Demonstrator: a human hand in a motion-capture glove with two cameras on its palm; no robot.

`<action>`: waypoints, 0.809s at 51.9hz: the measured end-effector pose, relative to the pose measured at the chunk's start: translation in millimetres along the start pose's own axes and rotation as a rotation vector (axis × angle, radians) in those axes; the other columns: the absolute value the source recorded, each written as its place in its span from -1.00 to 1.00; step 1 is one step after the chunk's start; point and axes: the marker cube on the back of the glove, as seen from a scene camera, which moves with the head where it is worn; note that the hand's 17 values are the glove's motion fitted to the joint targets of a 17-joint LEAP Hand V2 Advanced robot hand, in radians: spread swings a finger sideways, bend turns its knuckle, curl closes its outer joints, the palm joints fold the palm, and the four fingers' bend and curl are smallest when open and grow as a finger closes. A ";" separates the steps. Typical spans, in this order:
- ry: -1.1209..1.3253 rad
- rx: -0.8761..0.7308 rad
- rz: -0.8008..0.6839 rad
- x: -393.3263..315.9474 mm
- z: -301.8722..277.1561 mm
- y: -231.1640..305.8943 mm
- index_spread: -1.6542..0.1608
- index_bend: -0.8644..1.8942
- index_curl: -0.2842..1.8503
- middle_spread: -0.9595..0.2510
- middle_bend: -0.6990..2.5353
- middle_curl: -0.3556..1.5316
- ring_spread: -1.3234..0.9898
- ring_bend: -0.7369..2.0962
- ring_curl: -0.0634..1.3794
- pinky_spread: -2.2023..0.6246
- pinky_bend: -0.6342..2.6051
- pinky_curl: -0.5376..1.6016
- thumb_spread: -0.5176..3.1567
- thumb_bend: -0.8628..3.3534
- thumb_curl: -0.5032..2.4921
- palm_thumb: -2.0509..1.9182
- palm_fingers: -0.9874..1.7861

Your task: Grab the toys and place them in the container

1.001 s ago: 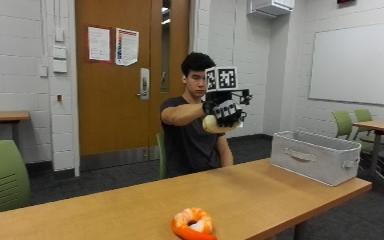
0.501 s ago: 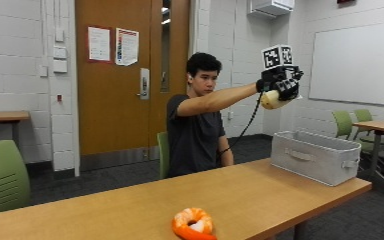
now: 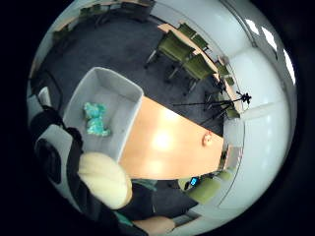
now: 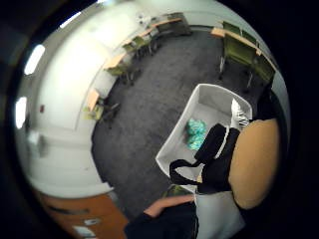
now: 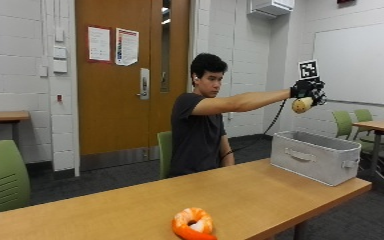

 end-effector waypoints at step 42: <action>0.159 -0.069 -0.036 69.3 2.3 67.0 0.44 -0.30 -0.05 0.39 -0.27 -0.15 -0.08 0.04 -0.54 0.46 0.03 -0.14 -0.09 -0.63 -0.45 -0.02 -0.35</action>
